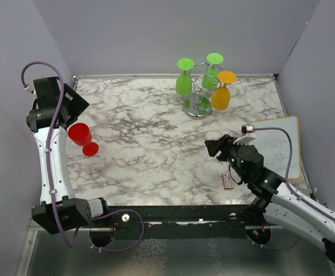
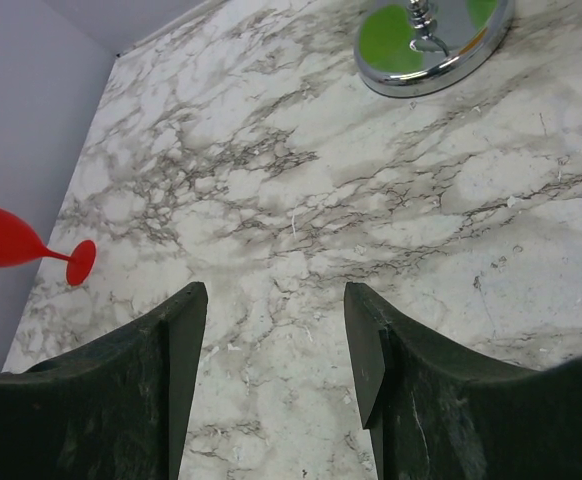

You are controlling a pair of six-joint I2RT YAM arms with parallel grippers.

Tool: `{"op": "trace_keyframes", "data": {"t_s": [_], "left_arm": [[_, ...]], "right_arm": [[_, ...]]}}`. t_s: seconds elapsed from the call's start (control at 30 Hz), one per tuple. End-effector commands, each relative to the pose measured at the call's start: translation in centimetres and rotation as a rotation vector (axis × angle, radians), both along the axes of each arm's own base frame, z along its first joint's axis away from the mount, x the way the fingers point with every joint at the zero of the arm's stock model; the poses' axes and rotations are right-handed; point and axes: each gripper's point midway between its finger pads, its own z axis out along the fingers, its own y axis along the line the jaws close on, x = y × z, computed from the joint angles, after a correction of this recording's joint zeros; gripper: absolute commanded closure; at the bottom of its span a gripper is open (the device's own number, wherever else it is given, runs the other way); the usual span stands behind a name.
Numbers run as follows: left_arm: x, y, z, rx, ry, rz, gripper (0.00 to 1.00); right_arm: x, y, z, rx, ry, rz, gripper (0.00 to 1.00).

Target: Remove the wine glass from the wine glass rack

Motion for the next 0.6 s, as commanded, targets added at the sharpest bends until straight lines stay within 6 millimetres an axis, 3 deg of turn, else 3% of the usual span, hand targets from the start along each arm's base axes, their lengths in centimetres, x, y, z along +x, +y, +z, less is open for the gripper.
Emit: {"op": "trace_keyframes", "data": {"t_s": [0.0, 0.1, 0.2, 0.27, 0.43, 0.57], "left_arm": [[2.9, -8.7, 5.0, 0.0, -0.288, -0.563, 0.17], [2.7, -14.6, 6.3, -0.062, -0.438, -0.84, 0.16], [1.5, -19.5, 5.2, -0.143, -0.493, -1.062, 0.06], [0.3, -21.9, 4.3, -0.168, -0.512, -1.169, 0.06], [-2.1, -25.3, 1.2, -0.168, -0.553, -1.28, 0.04], [-2.8, -26.9, -1.7, -0.184, -0.541, -1.311, 0.04]], "right_arm": [[0.3, -0.8, 0.9, -0.019, -0.023, -0.036, 0.42], [0.4, -0.9, 0.8, -0.033, -0.027, -0.042, 0.42], [0.6, -1.1, 0.7, -0.071, -0.041, -0.048, 0.4], [1.0, -1.4, 0.7, -0.121, -0.055, -0.053, 0.37], [2.1, -2.7, 1.0, -0.247, -0.083, -0.116, 0.32], [3.3, -4.0, 2.1, -0.35, -0.106, -0.191, 0.15]]}}
